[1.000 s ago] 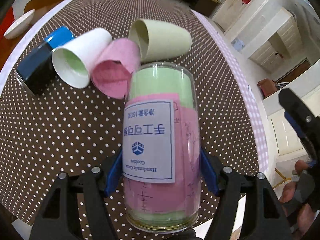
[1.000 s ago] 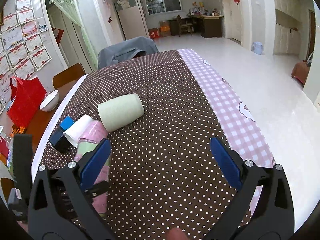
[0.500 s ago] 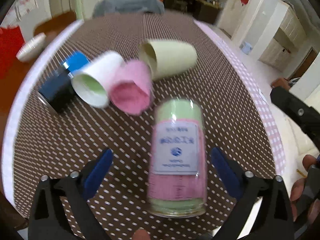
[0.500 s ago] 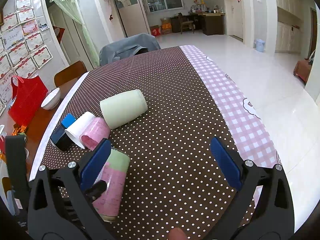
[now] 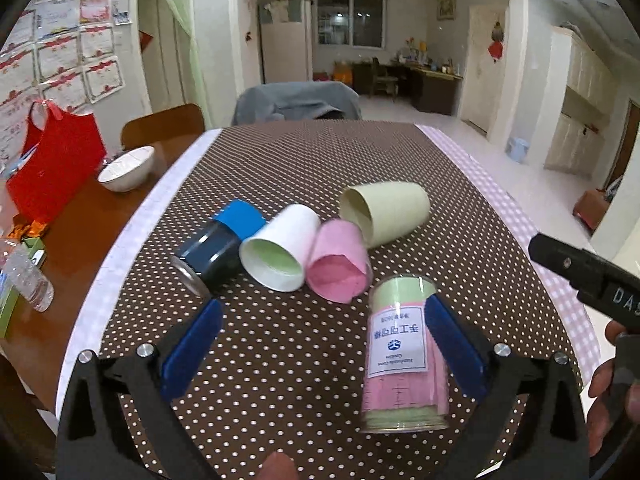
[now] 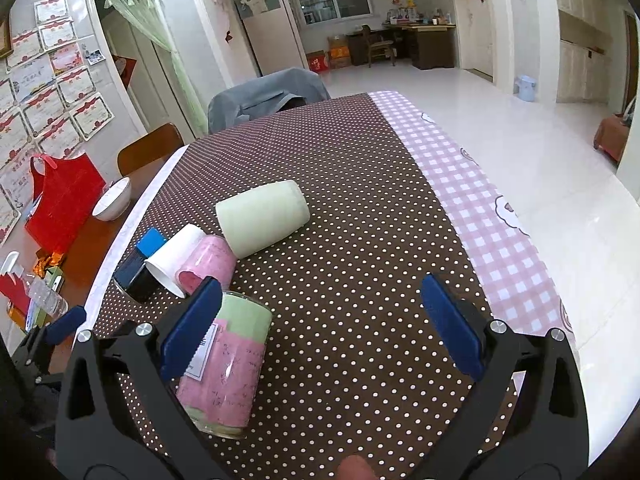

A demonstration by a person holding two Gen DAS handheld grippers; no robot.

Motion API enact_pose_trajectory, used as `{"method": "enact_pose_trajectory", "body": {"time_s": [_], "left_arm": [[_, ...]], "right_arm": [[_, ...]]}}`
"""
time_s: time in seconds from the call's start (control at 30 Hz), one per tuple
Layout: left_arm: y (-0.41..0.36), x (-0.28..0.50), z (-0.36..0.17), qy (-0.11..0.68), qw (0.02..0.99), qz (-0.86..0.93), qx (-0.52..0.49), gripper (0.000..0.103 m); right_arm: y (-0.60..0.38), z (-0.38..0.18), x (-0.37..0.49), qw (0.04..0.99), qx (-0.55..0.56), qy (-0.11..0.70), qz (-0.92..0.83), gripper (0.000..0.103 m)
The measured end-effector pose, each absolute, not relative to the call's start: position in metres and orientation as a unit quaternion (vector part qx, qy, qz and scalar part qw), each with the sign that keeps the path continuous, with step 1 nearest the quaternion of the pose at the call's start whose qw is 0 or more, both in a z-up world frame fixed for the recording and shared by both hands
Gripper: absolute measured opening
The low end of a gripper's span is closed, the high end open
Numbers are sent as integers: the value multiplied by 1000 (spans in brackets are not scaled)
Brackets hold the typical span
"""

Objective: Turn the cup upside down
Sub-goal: 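Open the left gripper and pull it back from the jar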

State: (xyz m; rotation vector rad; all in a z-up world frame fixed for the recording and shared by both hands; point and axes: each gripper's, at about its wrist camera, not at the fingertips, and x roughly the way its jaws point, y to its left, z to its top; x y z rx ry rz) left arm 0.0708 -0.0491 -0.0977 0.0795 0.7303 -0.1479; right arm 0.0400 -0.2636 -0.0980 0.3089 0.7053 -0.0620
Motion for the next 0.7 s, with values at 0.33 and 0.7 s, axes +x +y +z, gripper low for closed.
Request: {"method": "enact_pose_trajectory", "body": {"time_s": [0.33,0.7], "left_arm": [[-36,55,-72,326,944,-38,41,99],[-22,42,-51,296,954,-21,37,99]], "right_arm": [[-253,-94,41,926,146,347,-20,97],[-241,-90,43,925,141,352,-2,97]]}}
